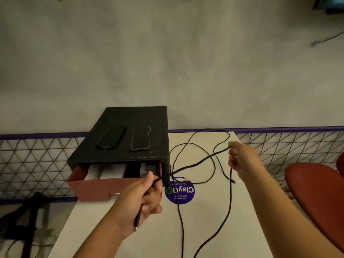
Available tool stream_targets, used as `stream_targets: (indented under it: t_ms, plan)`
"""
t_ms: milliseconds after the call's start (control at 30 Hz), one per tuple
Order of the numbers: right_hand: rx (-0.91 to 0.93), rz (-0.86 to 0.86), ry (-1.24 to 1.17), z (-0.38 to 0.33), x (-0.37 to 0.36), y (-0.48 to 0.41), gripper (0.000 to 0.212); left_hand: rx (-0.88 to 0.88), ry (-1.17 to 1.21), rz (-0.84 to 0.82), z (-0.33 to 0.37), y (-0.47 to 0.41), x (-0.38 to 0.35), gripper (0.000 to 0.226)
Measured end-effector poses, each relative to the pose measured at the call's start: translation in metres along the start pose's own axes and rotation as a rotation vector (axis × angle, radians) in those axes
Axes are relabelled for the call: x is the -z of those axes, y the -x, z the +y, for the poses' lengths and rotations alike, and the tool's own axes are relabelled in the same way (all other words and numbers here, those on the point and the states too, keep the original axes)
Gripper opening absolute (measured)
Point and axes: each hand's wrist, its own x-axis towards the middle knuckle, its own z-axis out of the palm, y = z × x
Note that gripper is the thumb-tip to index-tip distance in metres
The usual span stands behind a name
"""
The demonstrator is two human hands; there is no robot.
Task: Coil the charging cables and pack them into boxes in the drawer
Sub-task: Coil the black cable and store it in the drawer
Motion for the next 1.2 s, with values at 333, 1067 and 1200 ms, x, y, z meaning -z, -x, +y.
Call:
stream_targets:
  t_ms: [333, 1067, 1200]
  plan:
    - [0.498, -0.640, 0.528, 0.029, -0.020, 0.039, 0.042, -0.029, -0.035, -0.087, 0.030, -0.021, -0.035, 0.036]
    - [0.450, -1.029, 1.121, 0.090, -0.022, 0.057, 0.043, -0.801, -0.660, 0.217, 0.039, -0.065, -0.019, 0.034]
    - [0.690, -0.947, 1.104, 0.055, -0.012, 0.063, 0.014, -0.666, -1.206, 0.116, 0.034, -0.066, -0.006, 0.035]
